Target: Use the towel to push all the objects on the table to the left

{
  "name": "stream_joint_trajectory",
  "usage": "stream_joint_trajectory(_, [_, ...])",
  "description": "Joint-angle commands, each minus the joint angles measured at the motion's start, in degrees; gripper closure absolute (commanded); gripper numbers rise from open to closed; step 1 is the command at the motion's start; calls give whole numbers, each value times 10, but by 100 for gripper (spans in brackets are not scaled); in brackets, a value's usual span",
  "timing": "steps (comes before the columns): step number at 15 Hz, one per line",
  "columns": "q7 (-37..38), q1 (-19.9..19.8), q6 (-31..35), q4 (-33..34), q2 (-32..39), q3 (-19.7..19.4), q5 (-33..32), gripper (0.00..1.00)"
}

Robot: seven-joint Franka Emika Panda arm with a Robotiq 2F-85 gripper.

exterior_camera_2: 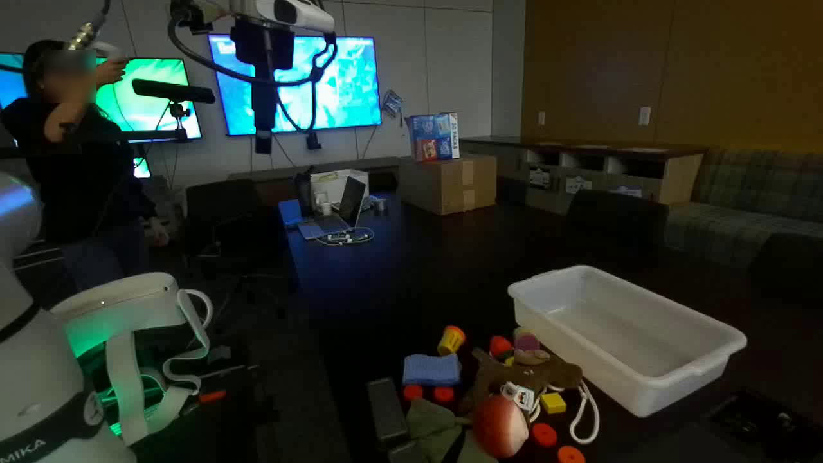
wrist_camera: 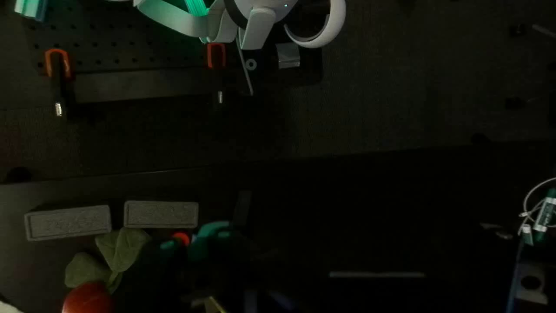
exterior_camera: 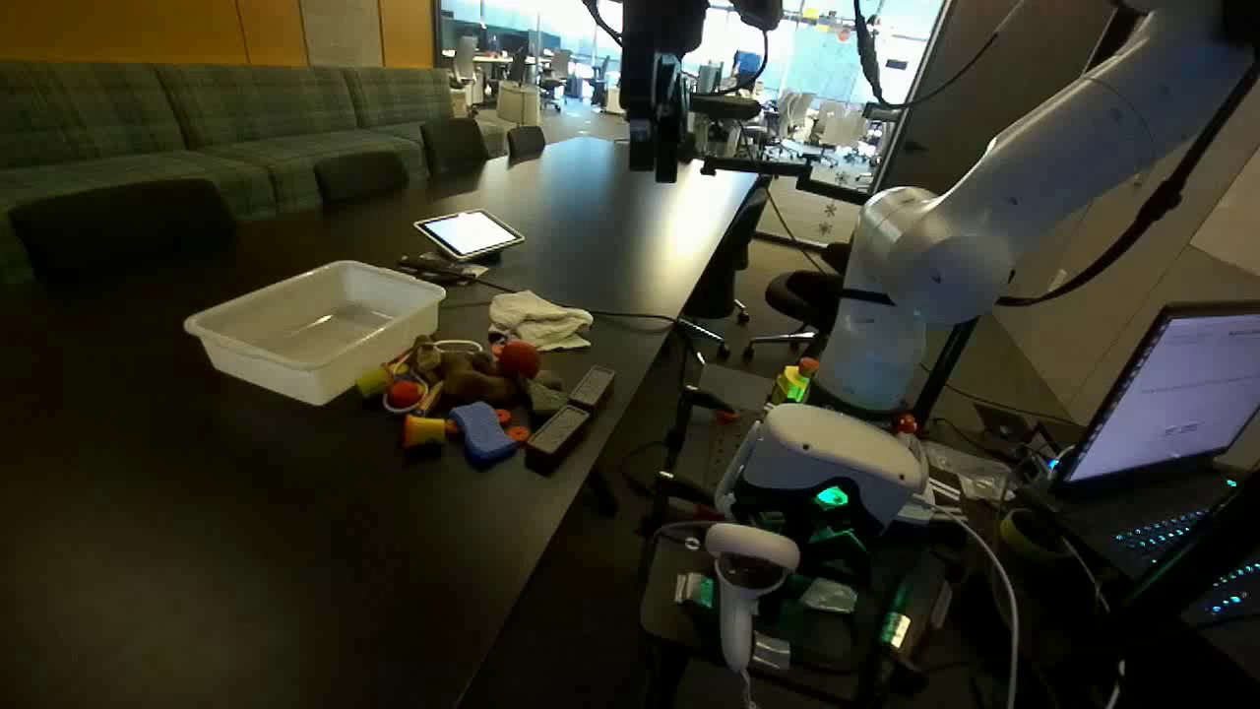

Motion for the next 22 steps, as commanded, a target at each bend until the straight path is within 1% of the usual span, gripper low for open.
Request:
stream_joint_trajectory(1, [-8,-16,-4,4,-1,12,7,0])
stream_joint_trajectory(6, [-8,-16,-4,8,-3,12,7,0])
stream_joint_trajectory(11, [-26,-30,19,-6,5,12,-14,0])
stream_joint_trajectory(12, [-28,-33,32,-10,3,15,-21,0])
stream_joint_trajectory(13, [-78,-51,94,-13,69,-7,-50,0])
stream_joint_trajectory(15, [-95,-62,160,-22,102,-19,-74,0])
stream_joint_trajectory(16, [-108,-71,191,-20,129,-31,-82,0])
stream_joint_trajectory(17, [-112,-76,238,-23,163,-35,-86,0])
stream_joint_trajectory(19, [-130,-89,309,-9,236,-54,-92,0])
stream_joint_trajectory(22, [-152,-102,400,20,343,-79,-87,0])
